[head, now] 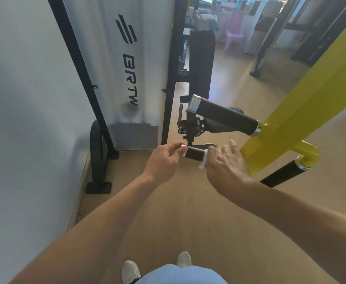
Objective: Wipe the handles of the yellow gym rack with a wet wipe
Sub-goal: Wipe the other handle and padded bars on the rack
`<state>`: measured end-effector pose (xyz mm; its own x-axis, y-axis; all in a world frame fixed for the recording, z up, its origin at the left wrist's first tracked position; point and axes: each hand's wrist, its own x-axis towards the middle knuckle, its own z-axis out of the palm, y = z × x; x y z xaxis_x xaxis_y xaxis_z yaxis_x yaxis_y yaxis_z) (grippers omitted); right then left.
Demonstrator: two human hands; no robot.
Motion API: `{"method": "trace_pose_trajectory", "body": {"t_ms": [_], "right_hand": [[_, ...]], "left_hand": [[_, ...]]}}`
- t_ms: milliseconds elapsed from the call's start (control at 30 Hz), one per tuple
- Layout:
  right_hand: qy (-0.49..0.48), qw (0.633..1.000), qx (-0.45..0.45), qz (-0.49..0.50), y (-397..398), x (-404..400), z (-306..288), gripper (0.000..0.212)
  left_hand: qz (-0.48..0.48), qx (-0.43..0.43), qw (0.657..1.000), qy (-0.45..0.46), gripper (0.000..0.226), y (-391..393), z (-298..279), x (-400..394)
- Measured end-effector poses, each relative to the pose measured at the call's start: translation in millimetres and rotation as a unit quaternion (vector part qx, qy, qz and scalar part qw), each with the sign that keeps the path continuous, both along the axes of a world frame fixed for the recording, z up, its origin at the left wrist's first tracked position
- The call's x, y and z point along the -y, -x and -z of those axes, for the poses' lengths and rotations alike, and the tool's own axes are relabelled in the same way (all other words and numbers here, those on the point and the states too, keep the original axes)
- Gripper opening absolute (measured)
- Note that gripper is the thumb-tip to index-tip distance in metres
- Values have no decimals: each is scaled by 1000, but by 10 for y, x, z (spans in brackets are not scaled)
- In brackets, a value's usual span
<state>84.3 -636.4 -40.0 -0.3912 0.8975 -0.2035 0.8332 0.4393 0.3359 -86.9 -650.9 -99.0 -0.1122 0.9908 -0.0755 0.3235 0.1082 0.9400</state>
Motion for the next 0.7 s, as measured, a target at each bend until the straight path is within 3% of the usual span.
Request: {"method": "trace_pose_trajectory", "body": {"t_ms": [67, 133, 200, 267, 333, 500, 567, 600, 700], "right_hand": [[36, 992, -112, -43, 187, -71, 92, 34], [26, 991, -114, -58, 268, -96, 121, 34], [-7, 999, 5, -36, 151, -52, 35, 39], [-41, 985, 167, -7, -52, 17, -73, 39], [-60, 974, 219, -6, -133, 46, -142, 38], [-43, 995, -13, -92, 243, -147, 213, 45], [-47, 995, -28, -86, 244, -157, 182, 38], [-49, 996, 7, -71, 168, -132, 121, 38], [-67, 968, 240, -19, -110, 13, -90, 40]], "left_hand": [[-1, 3, 1000, 1, 29, -2, 10, 1], [2, -3, 1000, 3, 30, -15, 9, 7], [1, -11, 1000, 2, 32, -25, 1, -7], [3, -6, 1000, 6, 31, -26, -13, -34], [4, 5, 1000, 9, 29, -21, -30, -48], [4, 2, 1000, 9, 17, -2, -66, -71], [8, -1, 1000, 13, 16, 8, -72, -84], [9, -3, 1000, 15, 21, 10, -69, -91], [10, -11, 1000, 14, 28, -13, -62, -92]]}}
